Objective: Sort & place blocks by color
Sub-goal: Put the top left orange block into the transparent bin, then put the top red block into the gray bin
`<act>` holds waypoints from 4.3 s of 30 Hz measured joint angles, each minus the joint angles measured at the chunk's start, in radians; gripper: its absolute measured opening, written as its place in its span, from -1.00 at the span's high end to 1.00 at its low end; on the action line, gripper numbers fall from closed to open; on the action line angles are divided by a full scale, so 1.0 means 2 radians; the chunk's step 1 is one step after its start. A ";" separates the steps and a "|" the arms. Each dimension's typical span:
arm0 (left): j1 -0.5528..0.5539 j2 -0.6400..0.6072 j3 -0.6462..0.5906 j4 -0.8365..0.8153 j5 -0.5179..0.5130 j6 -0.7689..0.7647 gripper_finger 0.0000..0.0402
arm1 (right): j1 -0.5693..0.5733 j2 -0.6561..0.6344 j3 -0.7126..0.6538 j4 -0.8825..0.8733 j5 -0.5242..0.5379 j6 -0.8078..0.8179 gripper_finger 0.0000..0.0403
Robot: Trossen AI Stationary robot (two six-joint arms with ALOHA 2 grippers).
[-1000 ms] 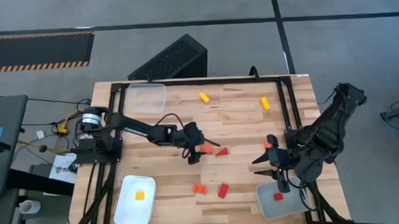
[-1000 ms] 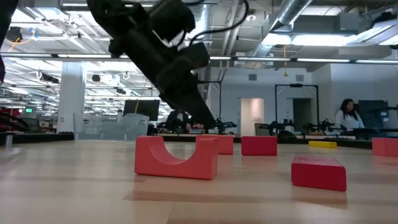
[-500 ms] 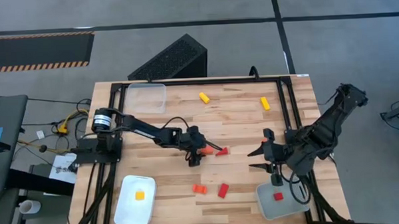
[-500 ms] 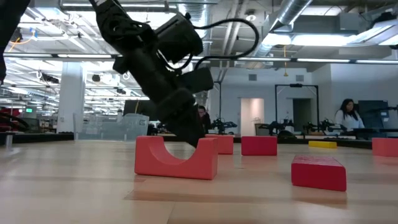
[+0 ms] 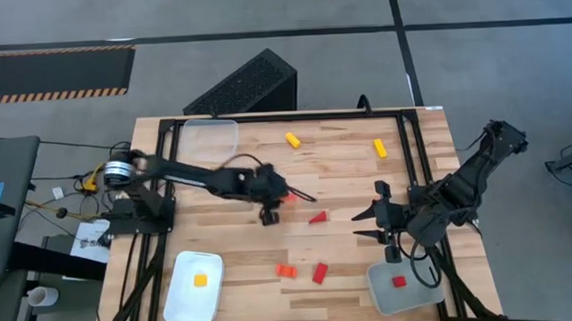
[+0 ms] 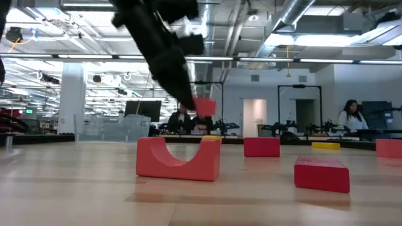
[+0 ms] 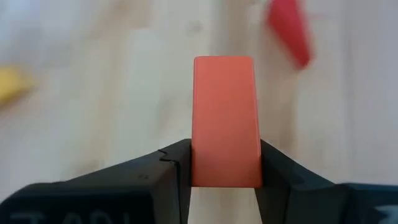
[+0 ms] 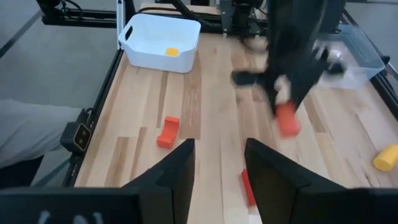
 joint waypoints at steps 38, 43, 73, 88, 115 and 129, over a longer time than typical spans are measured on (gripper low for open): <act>0.473 -0.191 -0.174 -0.096 0.083 -0.044 -0.15 | -0.072 0.000 0.000 0.025 0.034 -0.098 0.32; 0.473 -0.196 -0.168 -0.111 0.084 -0.041 -0.37 | -0.072 0.000 0.000 0.033 0.034 -0.097 0.33; 0.105 -0.605 -0.366 0.220 0.067 -0.161 0.14 | -0.139 0.017 -0.001 0.074 0.021 -0.093 0.24; -0.119 -0.503 -0.398 0.384 -0.078 -0.150 0.38 | -0.185 0.116 0.000 0.156 -0.076 -0.109 0.21; -0.297 -0.381 -0.397 0.499 -0.221 -0.118 0.39 | -0.216 0.203 0.000 0.181 -0.188 -0.069 0.23; -0.303 -0.381 -0.397 0.479 -0.241 -0.106 0.39 | -0.185 0.204 0.000 0.017 -0.201 0.024 0.22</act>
